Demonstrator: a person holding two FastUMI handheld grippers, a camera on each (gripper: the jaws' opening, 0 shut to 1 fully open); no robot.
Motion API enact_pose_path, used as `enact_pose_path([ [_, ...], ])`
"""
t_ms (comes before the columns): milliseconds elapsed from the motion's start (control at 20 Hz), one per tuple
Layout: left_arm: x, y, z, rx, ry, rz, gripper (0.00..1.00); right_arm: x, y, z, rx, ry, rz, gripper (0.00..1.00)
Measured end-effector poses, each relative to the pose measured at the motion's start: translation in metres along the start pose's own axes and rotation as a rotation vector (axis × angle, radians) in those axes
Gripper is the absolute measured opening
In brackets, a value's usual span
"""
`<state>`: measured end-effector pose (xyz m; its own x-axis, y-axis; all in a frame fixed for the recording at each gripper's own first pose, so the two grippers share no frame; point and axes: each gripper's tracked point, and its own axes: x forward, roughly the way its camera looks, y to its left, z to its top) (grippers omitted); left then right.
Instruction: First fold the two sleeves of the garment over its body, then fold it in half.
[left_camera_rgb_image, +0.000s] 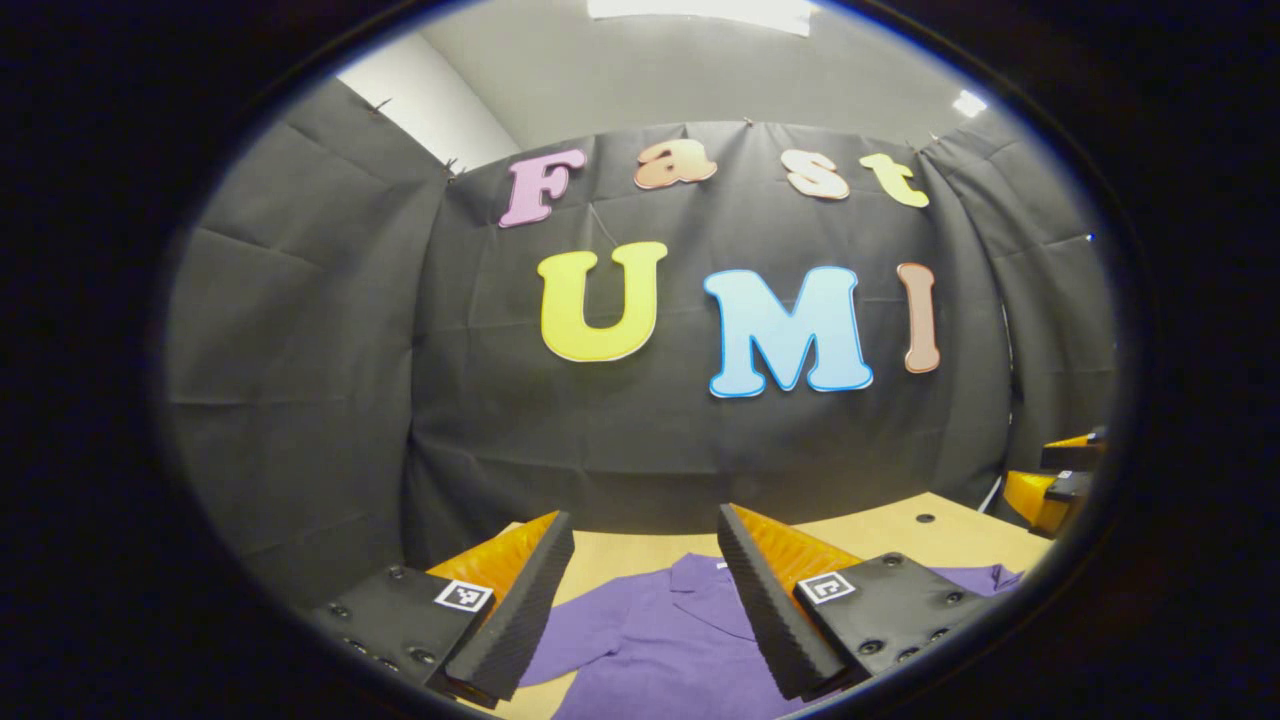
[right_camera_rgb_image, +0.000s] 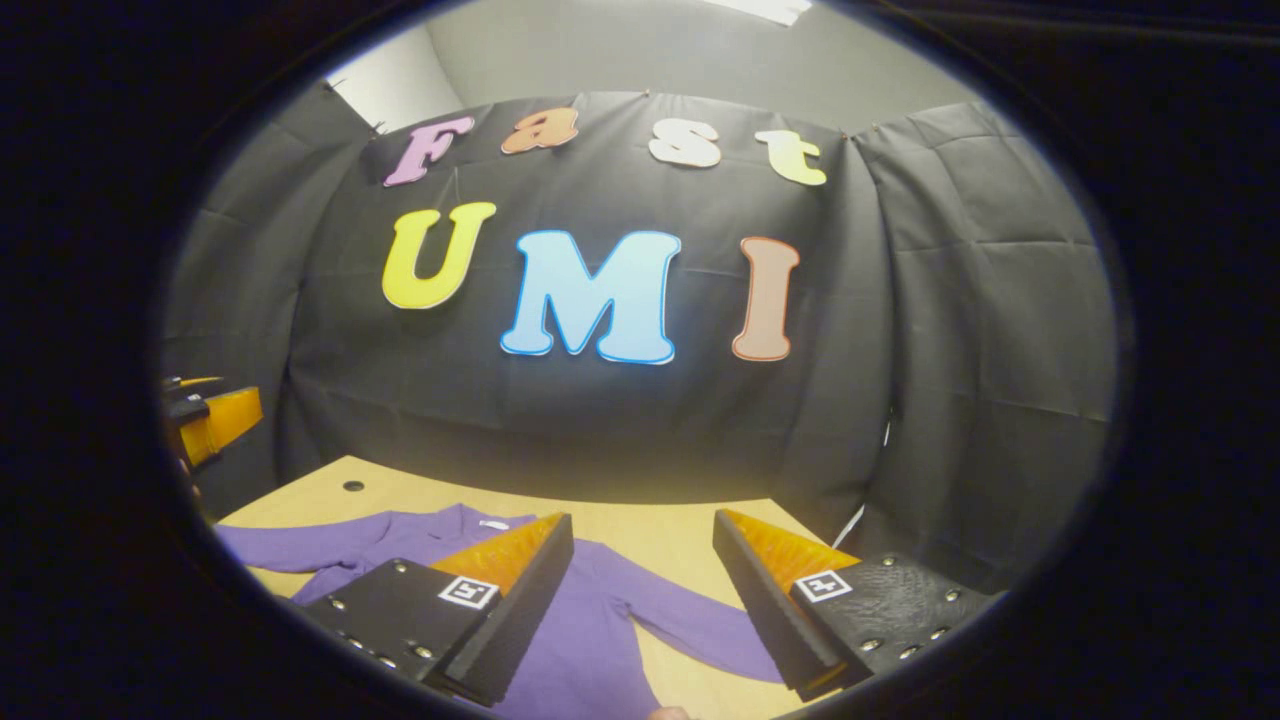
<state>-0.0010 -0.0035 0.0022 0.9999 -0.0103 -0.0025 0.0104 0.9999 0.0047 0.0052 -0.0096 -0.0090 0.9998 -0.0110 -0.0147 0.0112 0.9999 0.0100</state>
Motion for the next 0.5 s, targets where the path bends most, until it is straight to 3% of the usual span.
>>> enact_pose_path([
  [150,0.004,-0.002,-0.002,0.002,0.007,-0.002,0.99,0.002,-0.010,-0.012,0.006,0.030,-0.018,0.96],
  [350,0.008,-0.008,-0.006,0.000,0.018,-0.010,0.99,0.003,-0.033,-0.029,0.006,0.073,-0.068,0.92],
  [400,0.010,-0.010,-0.006,0.000,0.017,-0.009,0.99,0.003,-0.041,-0.036,0.003,0.091,-0.086,0.96],
  [500,0.012,-0.012,-0.006,-0.003,0.015,-0.008,0.99,0.002,-0.057,-0.051,0.002,0.133,-0.119,0.92],
])
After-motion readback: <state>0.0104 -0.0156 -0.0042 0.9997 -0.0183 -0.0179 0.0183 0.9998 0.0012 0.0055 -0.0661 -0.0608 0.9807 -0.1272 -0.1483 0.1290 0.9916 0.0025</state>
